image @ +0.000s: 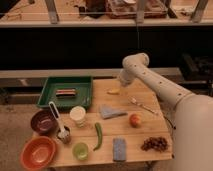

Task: Place banana in paper cup

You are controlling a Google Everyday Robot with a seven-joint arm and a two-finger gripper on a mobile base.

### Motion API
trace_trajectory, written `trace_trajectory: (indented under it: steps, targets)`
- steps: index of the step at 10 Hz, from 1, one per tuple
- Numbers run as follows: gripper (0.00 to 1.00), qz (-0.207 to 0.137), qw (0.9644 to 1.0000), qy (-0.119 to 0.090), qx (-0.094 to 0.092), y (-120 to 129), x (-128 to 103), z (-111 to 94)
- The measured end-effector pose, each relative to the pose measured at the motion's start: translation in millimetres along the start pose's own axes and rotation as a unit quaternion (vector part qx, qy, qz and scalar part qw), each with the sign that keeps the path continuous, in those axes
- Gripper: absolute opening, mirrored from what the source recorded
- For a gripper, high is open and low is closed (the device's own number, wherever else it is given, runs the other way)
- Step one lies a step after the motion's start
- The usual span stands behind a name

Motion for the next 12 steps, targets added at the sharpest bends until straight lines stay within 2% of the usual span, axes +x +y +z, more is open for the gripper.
trace_trajectory:
  steps: [3, 7, 11, 12]
  targets:
    - [0.65, 0.000, 0.9999, -0.004, -0.011, -11.6, -10.4, 23.4]
    - [0.65, -0.006, 0.9990, -0.013, -0.043, -7.0, -29.6, 61.5]
    - [0.65, -0.005, 0.9974, -0.006, -0.071, 2.7, -28.2, 86.4]
    - [0.61, -0.004, 0.9971, -0.003, -0.075, 3.8, -25.8, 88.2]
